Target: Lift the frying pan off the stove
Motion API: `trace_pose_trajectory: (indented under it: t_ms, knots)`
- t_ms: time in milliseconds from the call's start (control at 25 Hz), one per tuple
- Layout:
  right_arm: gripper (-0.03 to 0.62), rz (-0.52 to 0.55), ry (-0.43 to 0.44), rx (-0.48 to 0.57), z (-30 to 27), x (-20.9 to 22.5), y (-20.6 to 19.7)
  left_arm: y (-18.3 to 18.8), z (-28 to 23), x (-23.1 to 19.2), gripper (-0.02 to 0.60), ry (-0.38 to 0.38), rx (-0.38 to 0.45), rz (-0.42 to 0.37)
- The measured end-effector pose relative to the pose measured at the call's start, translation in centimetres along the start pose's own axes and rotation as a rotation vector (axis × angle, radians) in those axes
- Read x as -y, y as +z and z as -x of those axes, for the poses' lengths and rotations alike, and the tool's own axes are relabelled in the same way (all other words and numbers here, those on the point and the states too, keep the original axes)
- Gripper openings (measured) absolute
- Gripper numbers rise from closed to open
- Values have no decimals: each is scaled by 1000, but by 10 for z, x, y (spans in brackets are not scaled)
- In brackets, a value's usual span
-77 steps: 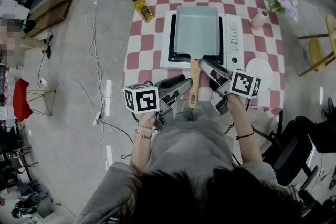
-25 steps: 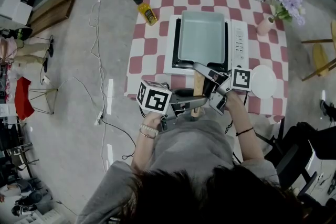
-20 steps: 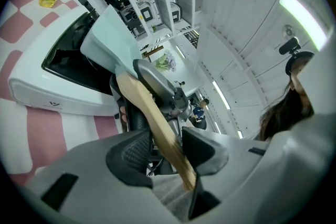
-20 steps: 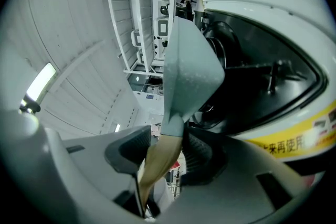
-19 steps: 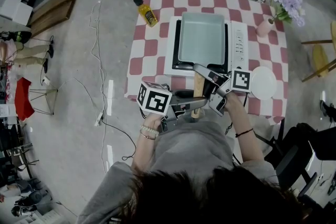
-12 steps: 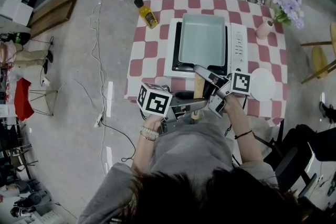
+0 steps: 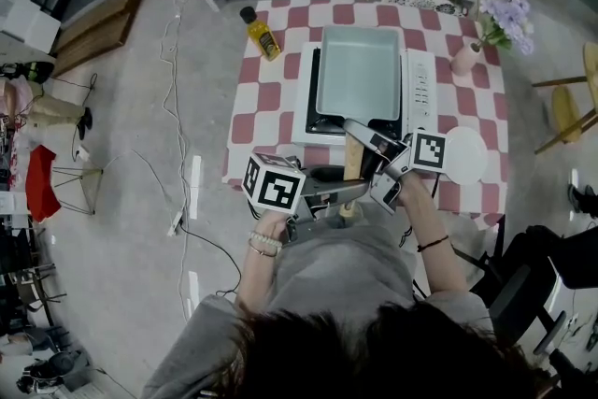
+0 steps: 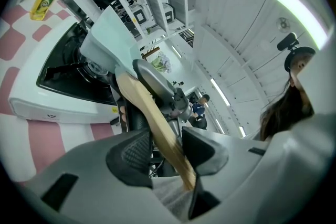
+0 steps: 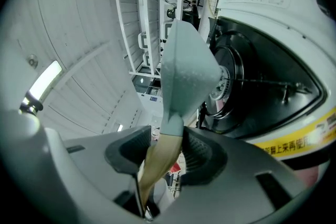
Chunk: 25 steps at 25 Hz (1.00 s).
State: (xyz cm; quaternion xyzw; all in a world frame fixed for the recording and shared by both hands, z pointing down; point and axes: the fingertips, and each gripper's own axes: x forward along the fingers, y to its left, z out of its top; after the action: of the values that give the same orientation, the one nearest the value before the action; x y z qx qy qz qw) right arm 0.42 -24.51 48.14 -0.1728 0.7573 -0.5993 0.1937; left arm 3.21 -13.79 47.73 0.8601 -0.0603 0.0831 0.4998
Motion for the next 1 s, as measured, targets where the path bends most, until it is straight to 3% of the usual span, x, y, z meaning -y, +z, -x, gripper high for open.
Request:
trace_pose_trajectory:
  t_ms: [1000]
  knots:
    - [192, 102, 74, 17, -4, -61, 15, 25, 9, 40, 192, -10, 32, -131]
